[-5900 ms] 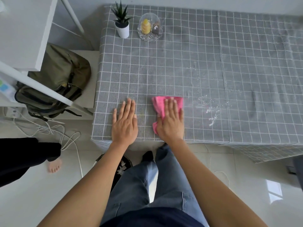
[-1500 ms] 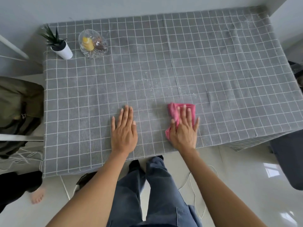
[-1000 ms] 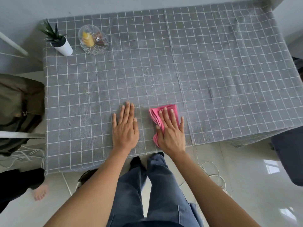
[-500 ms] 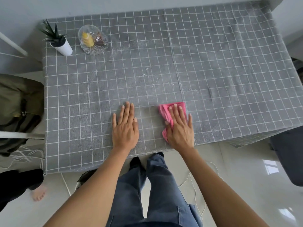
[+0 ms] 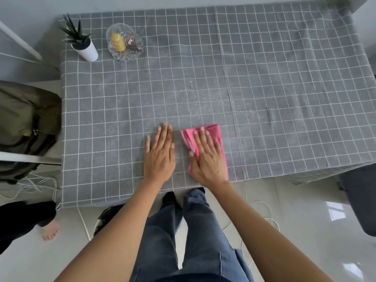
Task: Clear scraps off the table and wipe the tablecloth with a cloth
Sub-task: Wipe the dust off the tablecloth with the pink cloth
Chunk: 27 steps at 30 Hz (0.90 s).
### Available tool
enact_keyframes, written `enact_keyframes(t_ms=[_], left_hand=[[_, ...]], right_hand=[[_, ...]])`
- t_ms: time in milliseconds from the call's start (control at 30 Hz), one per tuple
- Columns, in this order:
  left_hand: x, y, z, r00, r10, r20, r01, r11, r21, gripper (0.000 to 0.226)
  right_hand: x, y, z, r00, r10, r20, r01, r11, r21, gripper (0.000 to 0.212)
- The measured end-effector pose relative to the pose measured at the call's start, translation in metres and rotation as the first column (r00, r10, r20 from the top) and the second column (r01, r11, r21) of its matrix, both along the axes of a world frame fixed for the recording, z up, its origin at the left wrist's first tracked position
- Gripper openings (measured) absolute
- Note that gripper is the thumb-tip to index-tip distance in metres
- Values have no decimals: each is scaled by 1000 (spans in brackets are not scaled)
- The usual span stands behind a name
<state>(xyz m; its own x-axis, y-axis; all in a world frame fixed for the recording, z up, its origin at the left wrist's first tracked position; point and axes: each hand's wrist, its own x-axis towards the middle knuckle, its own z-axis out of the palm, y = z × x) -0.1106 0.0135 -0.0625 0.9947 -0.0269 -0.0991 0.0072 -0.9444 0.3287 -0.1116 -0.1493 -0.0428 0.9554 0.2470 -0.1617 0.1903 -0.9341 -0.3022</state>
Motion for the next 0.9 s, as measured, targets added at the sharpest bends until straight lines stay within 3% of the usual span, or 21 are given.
enact_keyframes(t_ms=[167, 267, 400, 633, 700, 800, 900], left_hand=[[-2, 0, 2, 1000, -9, 12, 8, 1000, 26, 54], [-2, -1, 3, 1000, -3, 3, 3, 1000, 17, 54], [-3, 0, 4, 1000, 5, 2, -5, 1000, 7, 54], [-3, -1, 3, 1000, 16, 4, -16, 1000, 20, 54], [-3, -1, 2, 1000, 14, 7, -14, 1000, 24, 54], [-3, 0, 3, 1000, 6, 9, -6, 1000, 16, 54], [-3, 0, 4, 1000, -10, 8, 10, 1000, 21, 54]], right_hand=[[0, -14, -3, 995, 96, -15, -95, 995, 36, 60], [7, -35, -2, 997, 73, -6, -73, 997, 31, 63], [23, -91, -4, 994, -107, 5, 107, 989, -98, 71], [28, -74, 2, 892, -452, -13, 453, 891, 43, 62], [22, -47, 5, 919, -395, -23, 395, 918, 22, 63], [5, 1, 2, 994, -107, -6, 107, 994, -18, 67], [2, 4, -2, 997, 79, -22, -77, 995, 60, 63]])
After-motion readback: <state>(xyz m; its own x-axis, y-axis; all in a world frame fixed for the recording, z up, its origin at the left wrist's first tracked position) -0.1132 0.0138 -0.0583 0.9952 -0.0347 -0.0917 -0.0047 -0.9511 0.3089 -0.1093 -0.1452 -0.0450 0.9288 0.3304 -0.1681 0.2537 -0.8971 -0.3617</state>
